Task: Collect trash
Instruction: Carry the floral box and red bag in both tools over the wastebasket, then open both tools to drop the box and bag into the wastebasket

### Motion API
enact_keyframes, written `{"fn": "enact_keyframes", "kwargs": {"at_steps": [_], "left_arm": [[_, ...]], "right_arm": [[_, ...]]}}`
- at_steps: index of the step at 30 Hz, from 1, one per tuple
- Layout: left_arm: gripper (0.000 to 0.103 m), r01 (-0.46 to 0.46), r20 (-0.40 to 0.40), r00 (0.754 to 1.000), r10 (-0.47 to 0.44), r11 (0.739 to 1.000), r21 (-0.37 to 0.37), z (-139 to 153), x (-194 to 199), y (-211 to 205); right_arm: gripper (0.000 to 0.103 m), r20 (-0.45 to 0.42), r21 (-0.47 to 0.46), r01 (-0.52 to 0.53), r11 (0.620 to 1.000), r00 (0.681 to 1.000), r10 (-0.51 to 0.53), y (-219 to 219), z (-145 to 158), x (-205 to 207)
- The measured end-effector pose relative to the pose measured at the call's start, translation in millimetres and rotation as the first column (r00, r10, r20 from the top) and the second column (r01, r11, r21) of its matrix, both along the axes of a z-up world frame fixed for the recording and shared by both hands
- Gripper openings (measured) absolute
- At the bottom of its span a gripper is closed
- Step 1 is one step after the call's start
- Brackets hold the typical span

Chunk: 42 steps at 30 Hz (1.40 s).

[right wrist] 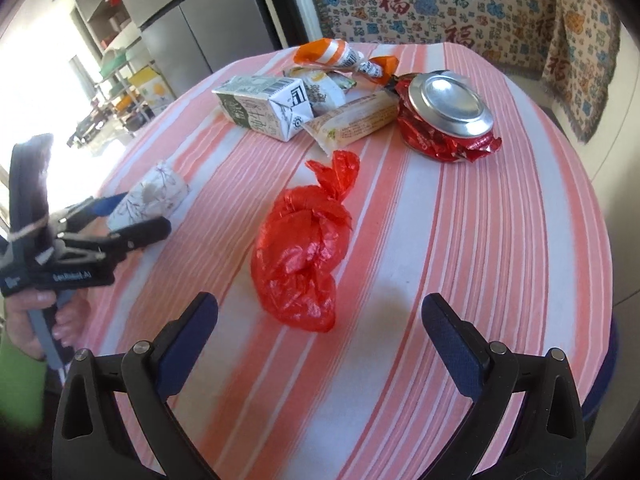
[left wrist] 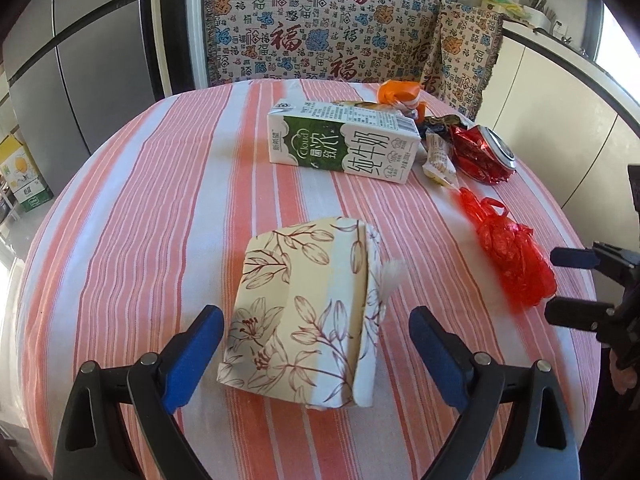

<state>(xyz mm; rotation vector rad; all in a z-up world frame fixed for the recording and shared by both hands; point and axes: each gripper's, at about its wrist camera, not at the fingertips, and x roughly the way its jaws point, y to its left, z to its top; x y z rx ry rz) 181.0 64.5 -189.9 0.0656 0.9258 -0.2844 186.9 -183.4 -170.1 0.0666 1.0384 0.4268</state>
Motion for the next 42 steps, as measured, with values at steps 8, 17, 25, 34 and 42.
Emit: {"fn": "enact_keyframes", "kwargs": {"at_steps": [8,17,25,34,42], "left_arm": [[0.065,-0.018,0.006,1.0,0.018,1.0,-0.001,4,-3,2],[0.065,0.048,0.04,0.998,-0.045,0.996,-0.074,37,-27,-49],[0.065,0.257,0.064,0.966,-0.25,0.958,-0.131,60,-31,-179],[0.065,0.449,0.045,0.892,-0.45,0.87,-0.203,53,-19,-335],[0.066,0.482,-0.075,0.858,-0.509,0.846,-0.228,-4,0,-455]], "right_arm": [[0.041,-0.022,-0.013,-0.005,1.0,1.0,0.005,16,-3,21],[0.041,0.038,0.08,0.053,0.995,0.998,-0.056,-56,24,-21],[0.041,0.074,0.087,0.226,0.97,0.97,-0.232,-183,49,-41],[0.042,0.023,-0.022,0.437,0.899,0.899,-0.437,-333,30,-44],[0.042,-0.057,0.002,0.553,0.833,0.832,-0.552,-412,-23,-49]]}}
